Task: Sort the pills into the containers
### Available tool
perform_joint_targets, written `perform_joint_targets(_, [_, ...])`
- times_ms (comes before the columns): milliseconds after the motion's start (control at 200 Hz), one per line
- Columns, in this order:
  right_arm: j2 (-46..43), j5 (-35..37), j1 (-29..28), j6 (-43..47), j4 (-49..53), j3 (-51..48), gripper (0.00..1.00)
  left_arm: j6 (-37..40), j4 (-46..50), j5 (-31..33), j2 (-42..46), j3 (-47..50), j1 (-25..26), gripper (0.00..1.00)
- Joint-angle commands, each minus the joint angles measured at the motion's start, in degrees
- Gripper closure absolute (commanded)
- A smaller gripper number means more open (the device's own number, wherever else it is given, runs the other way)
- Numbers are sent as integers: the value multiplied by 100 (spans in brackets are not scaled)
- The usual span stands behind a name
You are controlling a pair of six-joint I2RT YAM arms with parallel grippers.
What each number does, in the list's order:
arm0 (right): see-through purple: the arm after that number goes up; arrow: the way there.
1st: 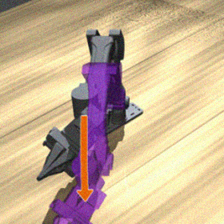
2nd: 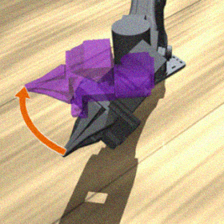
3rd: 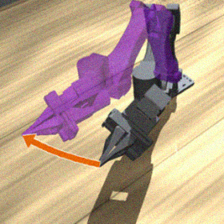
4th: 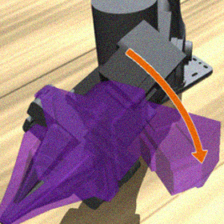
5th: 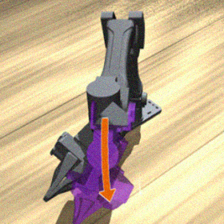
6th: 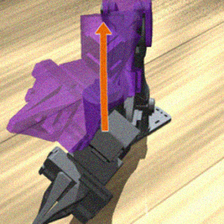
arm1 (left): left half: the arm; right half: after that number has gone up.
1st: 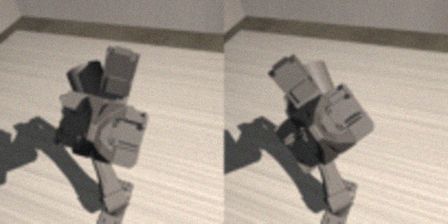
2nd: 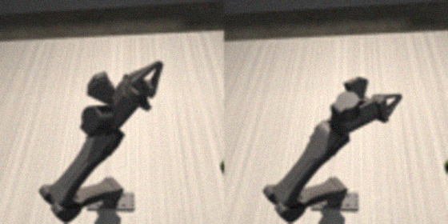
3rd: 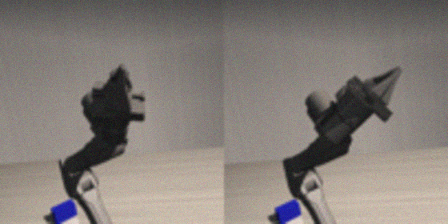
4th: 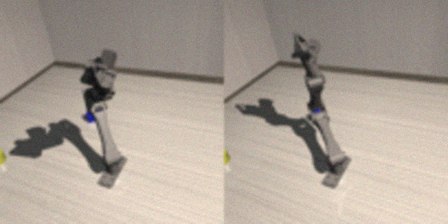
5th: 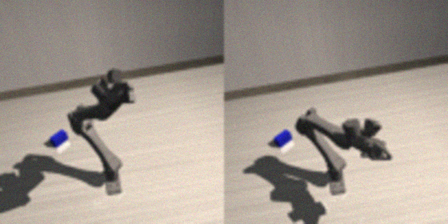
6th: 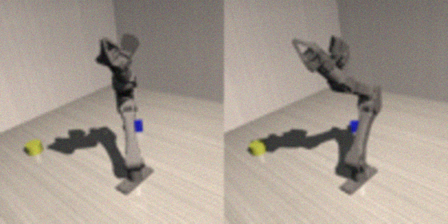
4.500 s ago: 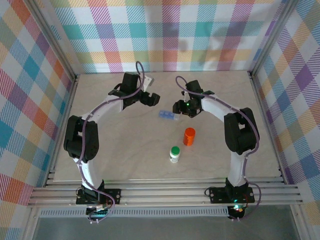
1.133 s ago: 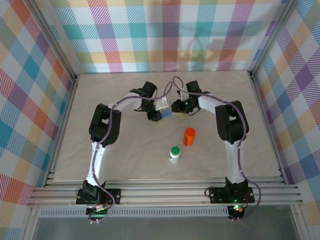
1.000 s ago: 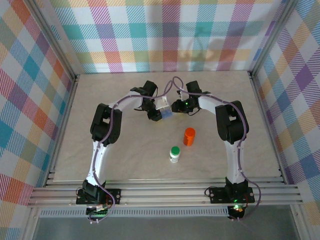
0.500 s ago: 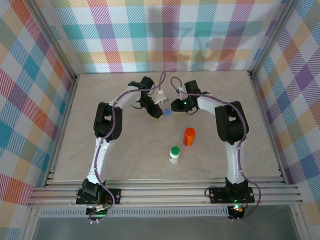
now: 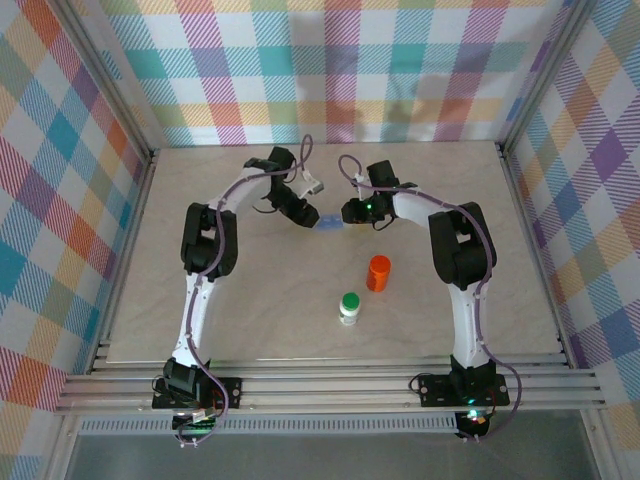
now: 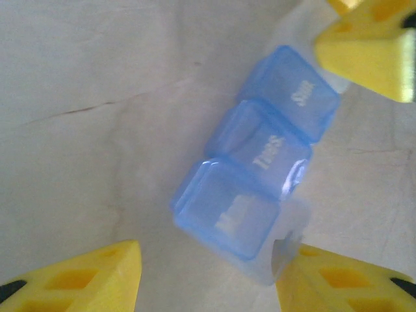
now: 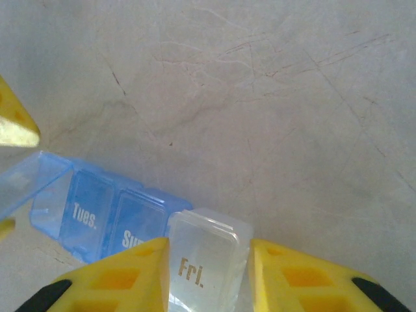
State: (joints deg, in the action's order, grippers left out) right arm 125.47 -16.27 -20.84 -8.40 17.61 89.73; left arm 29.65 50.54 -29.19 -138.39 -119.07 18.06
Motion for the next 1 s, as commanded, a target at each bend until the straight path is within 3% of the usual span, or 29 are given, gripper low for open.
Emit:
perform_joint_targets(0, [351, 478, -3, 214, 927, -150, 66, -392, -431, 247, 200, 151, -80, 45])
perform_joint_targets(250, [413, 462, -60, 317, 1039, -61, 66, -908, -1115, 520, 251, 120, -69, 44])
perform_joint_targets(565, [478, 485, -85, 363, 1132, 39, 66, -1214, -947, 725, -180, -481, 2, 44])
perform_joint_targets(995, [478, 230, -122, 499, 1275, 79, 66, -1643, -749, 1085, -154, -301, 210, 45])
